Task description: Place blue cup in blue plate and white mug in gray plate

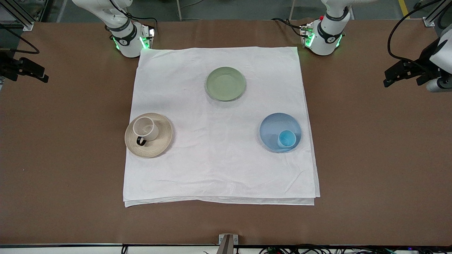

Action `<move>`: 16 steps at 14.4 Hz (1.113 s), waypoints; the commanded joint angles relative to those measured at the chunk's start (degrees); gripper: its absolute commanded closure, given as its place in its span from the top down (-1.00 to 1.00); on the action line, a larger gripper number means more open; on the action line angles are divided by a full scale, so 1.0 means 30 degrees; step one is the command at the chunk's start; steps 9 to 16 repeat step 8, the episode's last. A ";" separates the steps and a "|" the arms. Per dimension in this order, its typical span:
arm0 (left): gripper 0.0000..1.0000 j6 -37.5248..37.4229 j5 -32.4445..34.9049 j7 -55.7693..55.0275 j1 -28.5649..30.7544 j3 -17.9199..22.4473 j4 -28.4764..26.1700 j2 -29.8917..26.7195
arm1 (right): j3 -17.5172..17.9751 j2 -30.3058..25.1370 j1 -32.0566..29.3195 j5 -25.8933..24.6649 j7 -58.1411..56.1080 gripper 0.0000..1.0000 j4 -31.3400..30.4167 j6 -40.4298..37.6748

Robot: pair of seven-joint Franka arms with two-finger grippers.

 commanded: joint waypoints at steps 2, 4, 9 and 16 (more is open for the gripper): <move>1.00 -0.0272 -0.0123 0.0016 0.0189 -0.0587 0.0129 -0.0235 | -0.0130 -0.0787 0.0282 0.0317 -0.0145 1.00 -0.0697 0.0383; 1.00 -0.0214 -0.0095 -0.0072 0.0014 -0.0645 0.0483 -0.0089 | -0.0130 -0.0846 0.0313 0.0317 -0.0174 1.00 -0.0668 0.0587; 1.00 -0.0213 0.0022 0.0250 0.0248 -0.0529 0.0688 0.0175 | -0.0189 -0.0846 0.0225 0.0317 -0.0174 1.00 -0.0668 0.1144; 1.00 -0.0213 0.0022 0.0250 0.0248 -0.0529 0.0688 0.0175 | -0.0189 -0.0846 0.0225 0.0317 -0.0174 1.00 -0.0668 0.1144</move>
